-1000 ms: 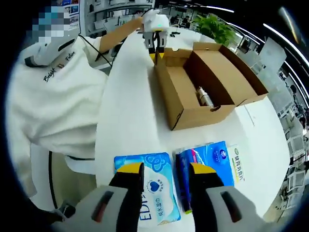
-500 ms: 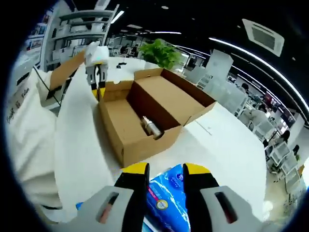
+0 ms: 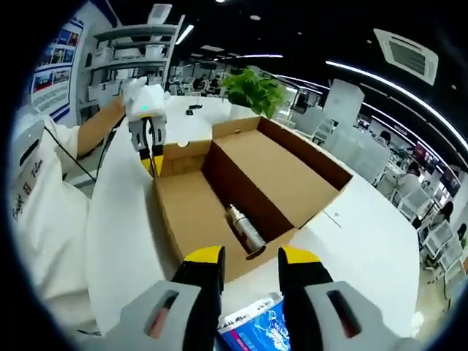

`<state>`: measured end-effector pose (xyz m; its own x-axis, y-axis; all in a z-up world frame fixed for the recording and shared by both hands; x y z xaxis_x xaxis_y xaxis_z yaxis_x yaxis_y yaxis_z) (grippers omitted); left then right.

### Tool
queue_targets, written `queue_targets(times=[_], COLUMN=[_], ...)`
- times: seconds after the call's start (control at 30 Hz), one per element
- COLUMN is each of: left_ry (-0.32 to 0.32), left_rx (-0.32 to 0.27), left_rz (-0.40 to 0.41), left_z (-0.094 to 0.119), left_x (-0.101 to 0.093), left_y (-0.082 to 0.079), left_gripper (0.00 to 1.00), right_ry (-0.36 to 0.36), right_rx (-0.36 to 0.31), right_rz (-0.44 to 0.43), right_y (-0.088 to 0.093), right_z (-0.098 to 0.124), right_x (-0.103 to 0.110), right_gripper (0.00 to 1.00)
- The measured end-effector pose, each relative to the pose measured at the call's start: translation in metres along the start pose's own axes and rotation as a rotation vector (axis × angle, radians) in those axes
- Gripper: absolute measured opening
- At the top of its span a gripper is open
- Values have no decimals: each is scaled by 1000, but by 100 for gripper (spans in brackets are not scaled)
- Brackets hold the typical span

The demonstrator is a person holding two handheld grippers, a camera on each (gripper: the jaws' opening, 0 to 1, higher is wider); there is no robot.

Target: Operate the shoe box by opening the lid, removing the specified soft item, and placing it in the target area until the item is outside and the box remains undamaged.

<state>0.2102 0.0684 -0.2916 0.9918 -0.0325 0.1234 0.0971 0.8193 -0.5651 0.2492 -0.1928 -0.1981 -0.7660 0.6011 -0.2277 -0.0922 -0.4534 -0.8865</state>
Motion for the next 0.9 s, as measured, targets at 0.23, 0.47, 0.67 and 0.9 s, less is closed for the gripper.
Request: queue_targets(times=[0.23,0.47,0.67,0.9], left_ry=[6,2,-2,2], left_rx=[-26,-11,-11,0], left_rz=[-6,7,7,13], left_z=[-1,-3,-3,-3], left_x=[-1,-2,-3,-4], left_y=[-3,-3,-3,-2], left_gripper=[3,3,3,3], right_ry=[-62,-218,-194,-253], right_rx=[24,163,261,358], right_rz=[109,208,297,325], right_y=[-12,-17,-13,-1], right_z=[-16,-45,-62,-87], right_x=[8,26,18,27], right_gripper=[30,29,29,26])
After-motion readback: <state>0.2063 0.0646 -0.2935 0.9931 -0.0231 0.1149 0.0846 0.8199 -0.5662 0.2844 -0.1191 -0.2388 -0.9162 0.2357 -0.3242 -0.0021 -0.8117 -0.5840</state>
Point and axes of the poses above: the point that each gripper's makers call its tool centre point, and the gripper's own axes: z roughly backward along the fingers, x roughly to its left, y roughly out of its underside, the point moved 2 cm from there along z, roughly backward along the fingers, and after that the axes turned 9 degrees about -x, right-handed, at the moved point
